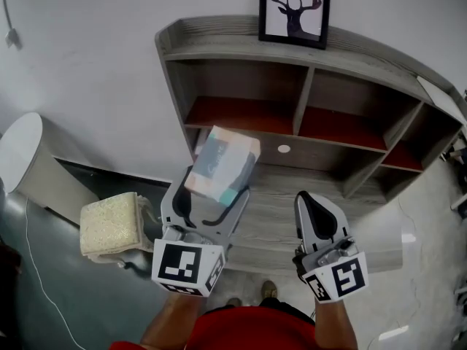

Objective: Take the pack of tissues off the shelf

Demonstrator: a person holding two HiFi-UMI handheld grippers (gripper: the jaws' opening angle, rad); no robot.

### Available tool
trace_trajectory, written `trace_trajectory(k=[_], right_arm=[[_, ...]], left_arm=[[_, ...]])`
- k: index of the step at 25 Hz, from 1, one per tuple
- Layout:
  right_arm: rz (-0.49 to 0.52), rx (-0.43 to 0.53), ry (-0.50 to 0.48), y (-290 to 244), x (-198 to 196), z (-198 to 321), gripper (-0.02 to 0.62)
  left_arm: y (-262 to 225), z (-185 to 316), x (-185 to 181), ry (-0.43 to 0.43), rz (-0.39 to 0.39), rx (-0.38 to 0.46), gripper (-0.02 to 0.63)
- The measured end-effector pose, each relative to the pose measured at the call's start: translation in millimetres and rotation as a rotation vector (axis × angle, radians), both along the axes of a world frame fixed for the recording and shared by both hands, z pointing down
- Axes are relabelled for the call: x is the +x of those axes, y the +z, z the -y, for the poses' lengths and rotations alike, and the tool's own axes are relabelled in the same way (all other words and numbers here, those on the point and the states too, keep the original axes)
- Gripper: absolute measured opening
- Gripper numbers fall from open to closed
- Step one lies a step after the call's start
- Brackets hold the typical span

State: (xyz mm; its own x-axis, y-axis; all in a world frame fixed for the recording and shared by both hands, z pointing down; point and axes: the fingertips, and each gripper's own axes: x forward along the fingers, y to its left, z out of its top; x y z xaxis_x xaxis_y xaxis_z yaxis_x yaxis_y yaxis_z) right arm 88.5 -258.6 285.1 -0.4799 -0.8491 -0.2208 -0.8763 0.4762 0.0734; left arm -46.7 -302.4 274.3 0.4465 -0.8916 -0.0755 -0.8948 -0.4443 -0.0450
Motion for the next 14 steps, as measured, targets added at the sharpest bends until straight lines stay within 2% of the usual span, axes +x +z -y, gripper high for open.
trace_trajectory(k=[14], right_arm=[[-0.007,0.015,0.030,-5.5,-3.9,-8.3,0.005]], left_arm=[[-4.6,-3.0,-3.1,0.019,0.000,0.008,0.430]])
